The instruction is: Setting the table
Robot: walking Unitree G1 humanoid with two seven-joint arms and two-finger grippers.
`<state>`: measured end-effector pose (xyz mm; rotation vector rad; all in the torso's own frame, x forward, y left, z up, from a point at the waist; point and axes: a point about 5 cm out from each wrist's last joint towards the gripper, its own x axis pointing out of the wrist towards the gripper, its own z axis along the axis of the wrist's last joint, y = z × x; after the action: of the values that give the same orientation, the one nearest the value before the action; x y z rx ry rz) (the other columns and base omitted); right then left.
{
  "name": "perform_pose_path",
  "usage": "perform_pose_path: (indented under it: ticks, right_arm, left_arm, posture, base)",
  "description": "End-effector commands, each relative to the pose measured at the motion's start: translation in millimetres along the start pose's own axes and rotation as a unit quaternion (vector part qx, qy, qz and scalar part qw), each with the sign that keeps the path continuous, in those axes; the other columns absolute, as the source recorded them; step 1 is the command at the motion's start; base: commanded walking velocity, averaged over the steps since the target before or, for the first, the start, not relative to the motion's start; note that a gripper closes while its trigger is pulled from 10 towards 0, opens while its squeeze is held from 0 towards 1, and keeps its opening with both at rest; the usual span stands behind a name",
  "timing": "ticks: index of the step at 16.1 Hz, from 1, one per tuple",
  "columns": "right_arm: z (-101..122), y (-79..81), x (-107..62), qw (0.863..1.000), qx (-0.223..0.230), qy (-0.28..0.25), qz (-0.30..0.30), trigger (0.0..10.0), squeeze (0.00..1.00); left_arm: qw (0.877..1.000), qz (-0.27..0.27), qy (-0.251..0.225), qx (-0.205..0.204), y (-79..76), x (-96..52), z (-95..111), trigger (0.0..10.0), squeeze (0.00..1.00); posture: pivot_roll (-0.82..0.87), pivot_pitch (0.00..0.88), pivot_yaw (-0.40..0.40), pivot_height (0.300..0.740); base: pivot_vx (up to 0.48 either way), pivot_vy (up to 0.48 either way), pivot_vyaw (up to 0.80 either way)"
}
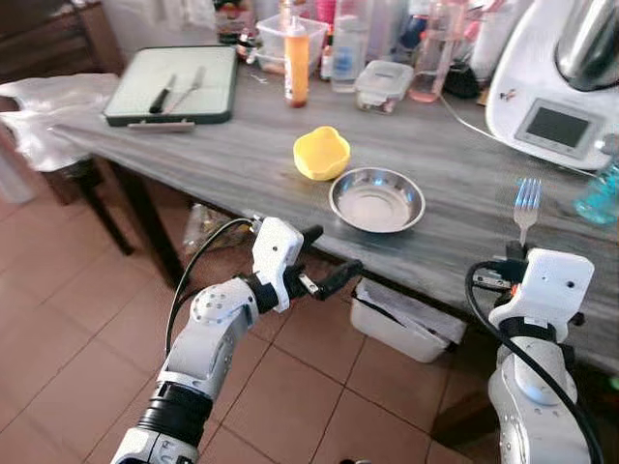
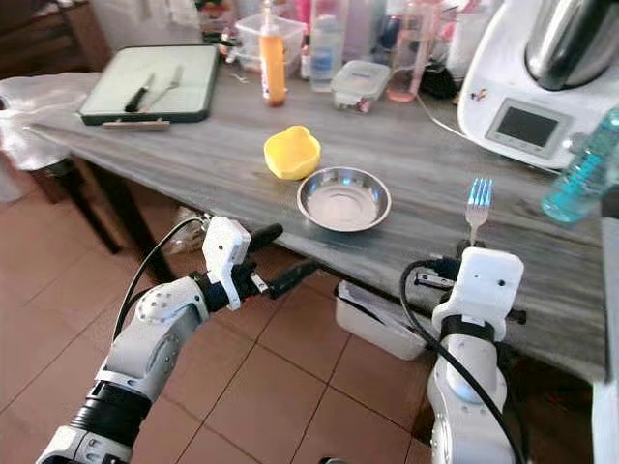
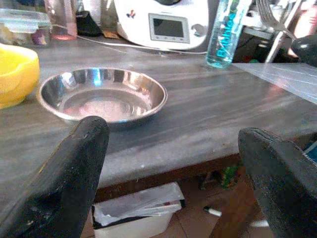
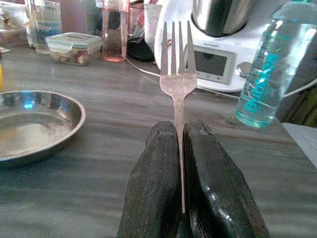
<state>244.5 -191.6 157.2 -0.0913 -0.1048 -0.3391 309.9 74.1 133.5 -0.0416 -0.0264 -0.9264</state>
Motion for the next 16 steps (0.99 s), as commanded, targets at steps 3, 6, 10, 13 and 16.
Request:
perform_pose_path:
  ticks: [3, 6, 10, 13, 16]
  right_arm:
    - [2, 2.4, -3.9, 1.000, 0.003, -0.005, 0.005, 10.0, 0.00]
    - [2, 1.0, -5.1, 1.000, 0.001, -0.006, 0.004, 10.0, 0.00]
    - [2, -0.6, -6.1, 1.000, -0.002, -0.006, 0.000, 10.0, 0.00]
    - [0, -1.1, -4.1, 1.000, -0.002, -0.001, -0.001, 10.0, 0.00]
    - [-6, -1.1, -0.1, 1.000, 0.004, 0.019, 0.000, 10.0, 0.00]
  left_arm:
    - [1.000, 0.006, 0.002, 0.004, 2.0, -1.5, 1, 10.0, 0.00]
    - [1.000, 0.005, 0.002, 0.004, 0.9, 0.3, 0, 10.0, 0.00]
    - [1.000, 0.008, -0.003, 0.004, -1.0, 2.7, 2, 10.0, 0.00]
    - [1.000, -0.002, 0.001, 0.006, -3.5, 1.0, 1, 10.0, 0.00]
    - [0.998, -0.053, 0.011, 0.014, -12.4, -2.4, 2, 10.0, 0.00]
  posture:
    - [-0.01, 0.107, -0.001, 0.740]
    - [-0.01, 0.110, 0.000, 0.740]
    - [-0.01, 0.111, 0.003, 0.740]
    - [-0.01, 0.115, 0.004, 0.740]
    - [0.00, 0.125, 0.003, 0.740]
  base:
    - [0.000, 0.000, -0.43]
    - [0.000, 0.000, 0.00]
    - [0.000, 0.139, 0.00]
    - [0.000, 0.000, 0.00]
    - [0.000, 0.000, 0.00]
